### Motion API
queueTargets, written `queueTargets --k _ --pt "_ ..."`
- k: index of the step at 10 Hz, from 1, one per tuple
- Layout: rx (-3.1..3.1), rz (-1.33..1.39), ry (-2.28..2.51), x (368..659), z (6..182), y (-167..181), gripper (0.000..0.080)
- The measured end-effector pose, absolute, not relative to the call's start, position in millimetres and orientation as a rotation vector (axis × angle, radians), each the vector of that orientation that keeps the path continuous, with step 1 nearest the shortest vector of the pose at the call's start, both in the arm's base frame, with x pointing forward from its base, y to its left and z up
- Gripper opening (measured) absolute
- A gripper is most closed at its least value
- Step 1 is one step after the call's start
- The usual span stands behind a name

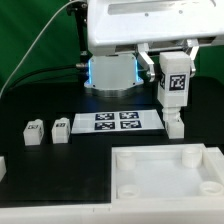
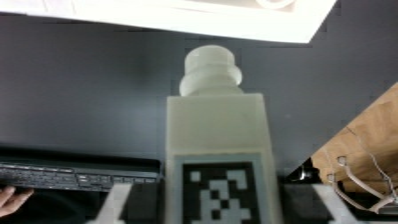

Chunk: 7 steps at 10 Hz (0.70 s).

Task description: Assemble one leg

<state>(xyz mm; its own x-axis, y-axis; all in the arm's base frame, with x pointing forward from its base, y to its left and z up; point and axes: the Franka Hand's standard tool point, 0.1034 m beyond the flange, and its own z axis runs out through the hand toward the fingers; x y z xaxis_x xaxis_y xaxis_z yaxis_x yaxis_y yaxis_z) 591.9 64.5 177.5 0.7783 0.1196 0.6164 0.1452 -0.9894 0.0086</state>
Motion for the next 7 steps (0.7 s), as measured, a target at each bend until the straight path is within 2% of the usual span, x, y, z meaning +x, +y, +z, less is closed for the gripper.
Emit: queueTargets --k 2,4,5,7 --pt "-2.924 -1.011 -0.219 591.3 173.7 65.7 0.0291" --pt "-2.909 -0.985 -0.233 594.0 147.1 79.2 0.0291" --pt "-2.897 -0.985 -0.237 599.6 143.5 86.7 0.0291" --pt "-2.882 -0.941 -0.235 605.2 114.6 101.4 0.0291"
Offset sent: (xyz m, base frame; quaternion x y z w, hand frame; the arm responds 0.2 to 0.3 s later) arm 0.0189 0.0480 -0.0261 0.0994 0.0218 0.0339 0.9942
